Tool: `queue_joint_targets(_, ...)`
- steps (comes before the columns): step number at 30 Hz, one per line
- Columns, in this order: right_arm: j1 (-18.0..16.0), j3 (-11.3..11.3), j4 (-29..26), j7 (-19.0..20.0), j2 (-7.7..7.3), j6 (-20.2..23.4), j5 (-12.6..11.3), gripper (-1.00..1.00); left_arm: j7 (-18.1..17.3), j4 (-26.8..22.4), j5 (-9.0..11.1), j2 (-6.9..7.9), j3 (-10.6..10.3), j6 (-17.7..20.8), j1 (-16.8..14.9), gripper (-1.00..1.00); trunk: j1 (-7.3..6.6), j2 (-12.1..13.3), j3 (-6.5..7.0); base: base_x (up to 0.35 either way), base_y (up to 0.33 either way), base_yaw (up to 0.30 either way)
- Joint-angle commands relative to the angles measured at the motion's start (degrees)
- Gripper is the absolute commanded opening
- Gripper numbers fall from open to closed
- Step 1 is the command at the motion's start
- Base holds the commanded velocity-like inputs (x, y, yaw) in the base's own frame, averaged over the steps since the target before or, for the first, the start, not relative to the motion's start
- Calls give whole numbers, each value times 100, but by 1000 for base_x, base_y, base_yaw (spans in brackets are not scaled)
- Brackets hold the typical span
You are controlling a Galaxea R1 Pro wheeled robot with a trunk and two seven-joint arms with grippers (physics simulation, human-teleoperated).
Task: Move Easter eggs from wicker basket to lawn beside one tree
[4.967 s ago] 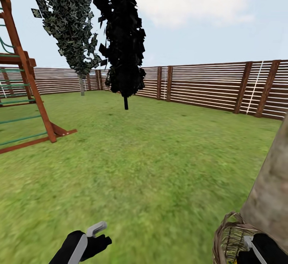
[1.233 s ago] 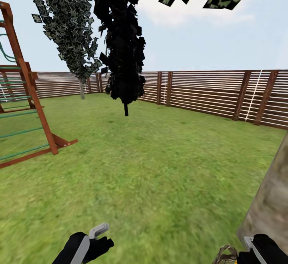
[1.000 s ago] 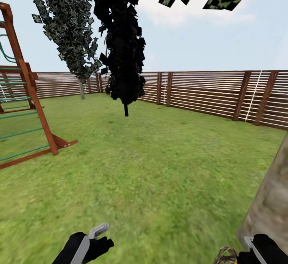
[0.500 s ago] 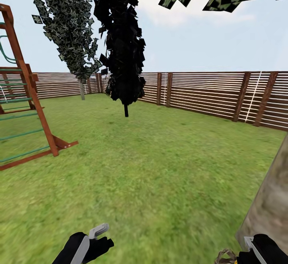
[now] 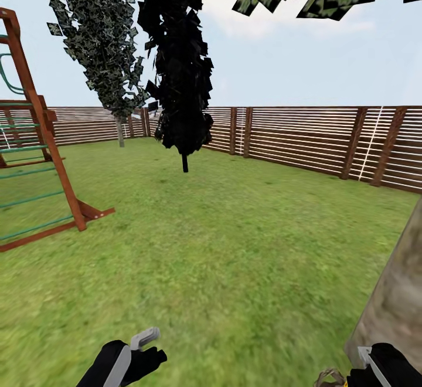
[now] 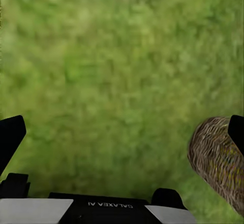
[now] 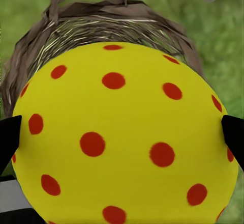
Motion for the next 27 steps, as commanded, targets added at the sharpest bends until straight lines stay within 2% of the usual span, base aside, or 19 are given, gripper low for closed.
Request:
queue_joint_targets(1,-3,-27,-9,36,-1,26,37,-100,50,-8,59,-5,18,30,-2,100,-23,37,11,0,0,0)
queue_joint_targets(20,-3,-20,-9,36,-1,26,39,-100,50,-7,60,-9,18,30,-2,100,-440,799,353,0,0,0)
queue_joint_targets(24,-1,-20,-4,36,-1,23,41,-100,47,-11,60,-4,20,29,-2,100,-440,799,353,0,0,-5)
queue_joint_targets(27,-3,-35,139,44,-3,10,30,-100,44,-5,60,-6,19,24,-2,100,-440,799,353,0,0,-221)
